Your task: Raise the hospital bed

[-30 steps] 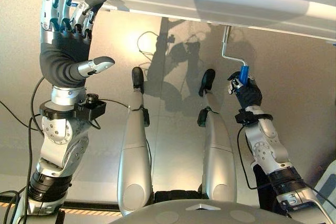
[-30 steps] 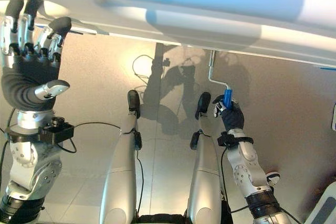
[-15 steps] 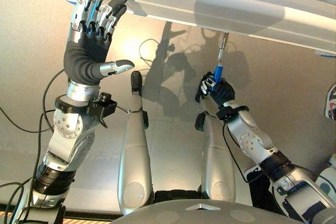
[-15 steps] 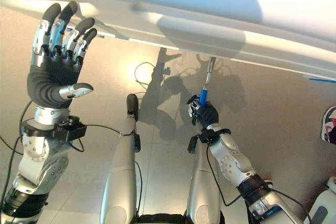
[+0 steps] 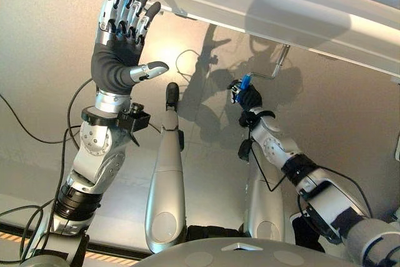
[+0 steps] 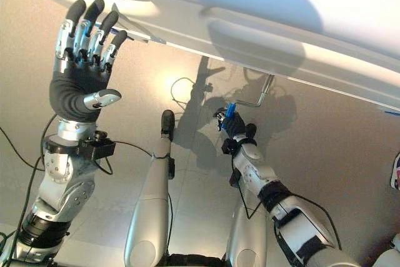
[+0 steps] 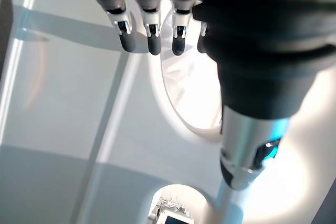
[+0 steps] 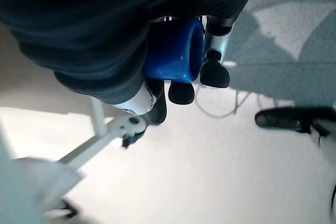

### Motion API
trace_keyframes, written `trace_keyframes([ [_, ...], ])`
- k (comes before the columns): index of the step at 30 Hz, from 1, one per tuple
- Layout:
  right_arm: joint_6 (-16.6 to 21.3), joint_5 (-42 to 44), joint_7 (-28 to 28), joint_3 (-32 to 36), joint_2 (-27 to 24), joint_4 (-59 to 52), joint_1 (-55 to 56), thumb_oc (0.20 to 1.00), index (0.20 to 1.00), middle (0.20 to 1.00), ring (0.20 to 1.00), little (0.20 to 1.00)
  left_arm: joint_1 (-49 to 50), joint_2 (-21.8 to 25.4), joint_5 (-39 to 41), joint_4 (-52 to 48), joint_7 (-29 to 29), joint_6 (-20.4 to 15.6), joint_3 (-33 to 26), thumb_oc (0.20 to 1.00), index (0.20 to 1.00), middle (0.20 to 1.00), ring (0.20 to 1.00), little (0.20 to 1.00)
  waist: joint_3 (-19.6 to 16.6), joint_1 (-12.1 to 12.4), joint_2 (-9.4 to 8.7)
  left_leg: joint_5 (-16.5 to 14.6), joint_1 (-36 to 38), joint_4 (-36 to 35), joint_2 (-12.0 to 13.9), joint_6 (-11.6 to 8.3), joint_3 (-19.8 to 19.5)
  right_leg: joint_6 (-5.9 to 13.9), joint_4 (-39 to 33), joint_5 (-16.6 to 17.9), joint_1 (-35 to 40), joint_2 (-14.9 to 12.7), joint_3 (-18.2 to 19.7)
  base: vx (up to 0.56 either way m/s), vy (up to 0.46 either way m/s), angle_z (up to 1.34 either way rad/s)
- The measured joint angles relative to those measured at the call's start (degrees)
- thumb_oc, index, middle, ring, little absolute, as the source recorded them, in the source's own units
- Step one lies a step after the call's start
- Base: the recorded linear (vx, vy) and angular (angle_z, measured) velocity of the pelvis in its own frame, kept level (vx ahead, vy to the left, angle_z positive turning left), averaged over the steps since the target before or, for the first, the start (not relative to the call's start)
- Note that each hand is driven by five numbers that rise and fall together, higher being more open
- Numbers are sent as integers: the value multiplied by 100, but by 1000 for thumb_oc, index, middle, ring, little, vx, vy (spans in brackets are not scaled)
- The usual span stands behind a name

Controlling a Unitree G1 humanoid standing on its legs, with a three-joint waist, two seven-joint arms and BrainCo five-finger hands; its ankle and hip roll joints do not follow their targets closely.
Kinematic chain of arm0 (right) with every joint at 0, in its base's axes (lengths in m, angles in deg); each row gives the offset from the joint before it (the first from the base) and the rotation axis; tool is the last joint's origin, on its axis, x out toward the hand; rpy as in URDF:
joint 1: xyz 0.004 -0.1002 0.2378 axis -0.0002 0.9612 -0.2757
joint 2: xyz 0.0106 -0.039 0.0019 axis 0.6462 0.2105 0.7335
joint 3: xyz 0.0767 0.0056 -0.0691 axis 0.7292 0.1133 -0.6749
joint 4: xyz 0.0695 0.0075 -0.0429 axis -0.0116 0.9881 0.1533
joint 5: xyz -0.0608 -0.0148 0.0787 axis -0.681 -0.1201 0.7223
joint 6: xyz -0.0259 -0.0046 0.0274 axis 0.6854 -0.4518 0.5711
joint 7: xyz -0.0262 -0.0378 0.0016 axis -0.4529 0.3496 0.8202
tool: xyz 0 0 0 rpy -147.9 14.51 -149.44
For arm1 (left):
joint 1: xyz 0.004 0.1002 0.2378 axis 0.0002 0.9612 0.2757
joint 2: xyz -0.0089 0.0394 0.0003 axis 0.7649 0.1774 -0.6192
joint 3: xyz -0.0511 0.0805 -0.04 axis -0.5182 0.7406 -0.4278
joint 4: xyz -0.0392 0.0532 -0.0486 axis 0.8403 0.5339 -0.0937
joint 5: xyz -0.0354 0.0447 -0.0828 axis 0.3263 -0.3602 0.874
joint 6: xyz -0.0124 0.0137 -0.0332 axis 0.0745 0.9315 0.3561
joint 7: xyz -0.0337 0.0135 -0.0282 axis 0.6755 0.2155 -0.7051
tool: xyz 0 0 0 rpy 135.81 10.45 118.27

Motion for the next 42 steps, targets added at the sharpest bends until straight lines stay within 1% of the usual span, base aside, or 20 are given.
trace_keyframes([
  [1,-12,-120,4,155,138,753,-330,200,200,200,200,200,-115,-140,60,69,3,-19,79,1000,1000,1000,1000,1000,-7,56,59,2,-17,6,-12,3,-8,4,-7,2,-2,-8,-8,15,26,3],
  [3,-80,-264,40,306,269,1538,-753,200,200,200,200,200,-197,-155,149,95,6,-30,202,1000,1000,1000,1000,1000,-5,95,100,3,-41,13,-27,5,-24,4,-14,2,-6,-19,-23,11,18,5],
  [4,-130,-264,68,309,267,1522,-783,200,200,200,200,200,-201,-152,150,95,3,-30,209,1000,1000,1000,1000,1000,-5,98,100,4,-49,12,-28,6,-29,4,-23,2,-6,-20,-31,14,27,5],
  [6,-150,-426,49,473,306,1905,-911,200,200,200,200,200,-245,-151,163,105,7,-31,234,1000,1000,1000,1000,1000,-6,106,114,4,-83,19,-36,6,-56,0,-42,0,-8,-24,-54,13,26,5],
  [9,-271,-870,42,722,33,2408,-974,200,200,200,200,200,-502,-133,170,111,10,-32,416,1000,1000,1000,1000,1000,-14,208,228,11,-186,30,-69,17,-92,4,-46,-2,-78,-48,-66,10,17,6],
  [13,-370,-1090,26,920,-101,2529,-1041,200,200,200,200,200,-589,-115,167,105,12,-57,422,1000,1000,1000,1000,1000,-6,204,286,24,-252,33,-133,40,-92,35,-8,-11,-158,-115,-66,-2,22,4],
  [15,-388,-1229,18,1057,-176,2545,-992,200,200,200,200,200,-641,20,166,105,6,-64,428,1000,1000,1000,1000,1000,-2,206,314,22,-300,51,-158,51,-92,56,95,-42,-232,-149,-60,-7,26,5],
  [20,-423,-1400,-30,1280,-362,2581,-962,200,200,200,200,200,-700,97,166,104,-16,-94,440,1000,1000,1000,1000,1000,-2,192,401,12,-330,100,-178,71,-33,74,139,-30,-314,-175,0,-8,-1,-2],
  [22,-471,-1468,-77,1468,-443,2585,-930,200,200,200,200,200,-706,95,165,102,-45,-94,449,1000,1000,1000,1000,1000,-4,209,408,4,-330,112,-189,83,27,86,150,-21,-356,-180,84,-21,-4,-7],
  [24,-476,-1503,-77,1515,-510,2587,-930,200,200,200,200,200,-694,116,167,99,-46,-114,439,1000,1000,1000,1000,1000,-8,197,427,6,-345,123,-206,100,76,102,147,2,-396,-204,121,-19,-15,-6],
  [28,-509,-1510,-67,1738,-584,2571,-858,200,200,200,200,200,-686,327,165,77,-96,-110,436,1000,1000,1000,1000,1000,-5,185,447,6,-346,131,-217,111,89,117,141,19,-396,-211,147,0,0,0],
  [32,-534,-1514,-68,1849,-579,2582,-846,200,200,200,200,200,-674,353,169,75,-110,-109,425,1000,1000,1000,1000,1000,-2,157,441,-8,-316,141,-222,134,136,134,140,41,-378,-226,192,-25,-37,-1],
  [35,-655,-1512,-68,1872,-548,2582,-846,200,200,200,200,200,-649,368,169,73,-170,-100,424,1000,1000,1000,1000,1000,5,125,429,-17,-189,127,-225,149,200,145,100,66,-289,-232,242,-32,-38,-6],
  [39,-720,-1508,-67,1908,-271,2577,-860,200,200,200,200,200,-605,372,171,62,-268,-92,421,1000,1000,1000,1000,1000,6,28,427,-35,55,87,-236,176,237,177,-92,145,14,-234,254,-19,-21,-2],
  [40,-769,-1499,-67,1973,-224,2583,-841,589,589,589,589,589,-572,391,198,64,-307,-87,416,1000,1000,1000,1000,1000,8,25,424,-43,144,66,-232,186,258,186,-154,157,121,-238,253,0,0,0],
  [41,-780,-1498,-61,1980,-199,2586,-820,953,953,953,953,953,-539,407,211,66,-327,-86,416,1000,1000,1000,1000,1000,10,25,421,-43,201,58,-236,187,266,190,-174,168,177,-246,253,0,0,0],
  [42,-778,-1499,-62,1986,-158,2560,-743,1000,1000,1000,1000,1000,-483,420,221,67,-368,-82,419,1000,1000,1000,1000,1000,12,22,417,-52,300,43,-236,200,288,195,-198,170,279,-262,253,0,0,0],
])
